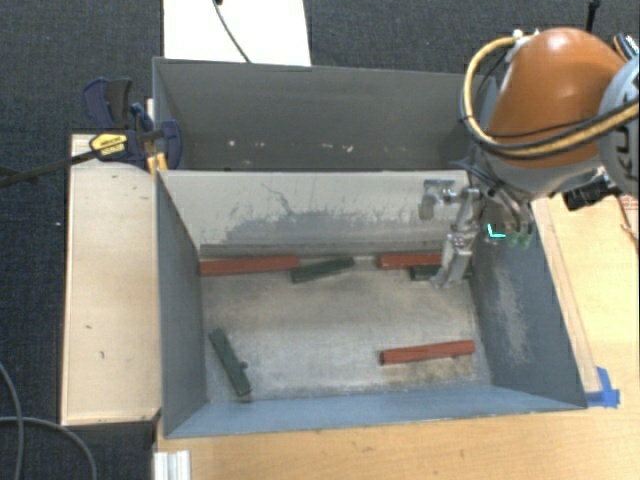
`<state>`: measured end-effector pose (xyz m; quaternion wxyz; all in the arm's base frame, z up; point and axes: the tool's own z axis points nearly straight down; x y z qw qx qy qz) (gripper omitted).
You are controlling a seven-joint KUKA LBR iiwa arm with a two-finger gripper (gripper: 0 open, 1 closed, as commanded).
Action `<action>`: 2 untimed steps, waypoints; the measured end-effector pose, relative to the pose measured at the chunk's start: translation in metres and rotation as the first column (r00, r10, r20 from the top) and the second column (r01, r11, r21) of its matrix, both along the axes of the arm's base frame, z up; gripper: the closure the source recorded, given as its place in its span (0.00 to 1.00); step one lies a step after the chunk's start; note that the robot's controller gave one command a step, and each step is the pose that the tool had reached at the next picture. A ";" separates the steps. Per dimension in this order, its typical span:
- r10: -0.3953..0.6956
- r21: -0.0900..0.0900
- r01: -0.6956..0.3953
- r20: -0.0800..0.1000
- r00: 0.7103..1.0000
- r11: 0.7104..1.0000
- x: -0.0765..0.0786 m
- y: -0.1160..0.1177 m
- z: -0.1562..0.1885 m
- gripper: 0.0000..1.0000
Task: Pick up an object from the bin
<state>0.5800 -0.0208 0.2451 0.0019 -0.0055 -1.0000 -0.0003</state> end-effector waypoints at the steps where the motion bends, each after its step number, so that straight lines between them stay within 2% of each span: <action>1: -0.226 -0.001 0.226 0.002 0.974 0.974 -0.038 -0.039 -0.086 0.00; 2: -0.053 0.000 0.053 0.001 0.999 0.999 -0.053 -0.044 -0.151 0.00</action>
Offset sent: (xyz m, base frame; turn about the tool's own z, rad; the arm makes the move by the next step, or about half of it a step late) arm -0.0376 -0.0386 -0.0847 0.2279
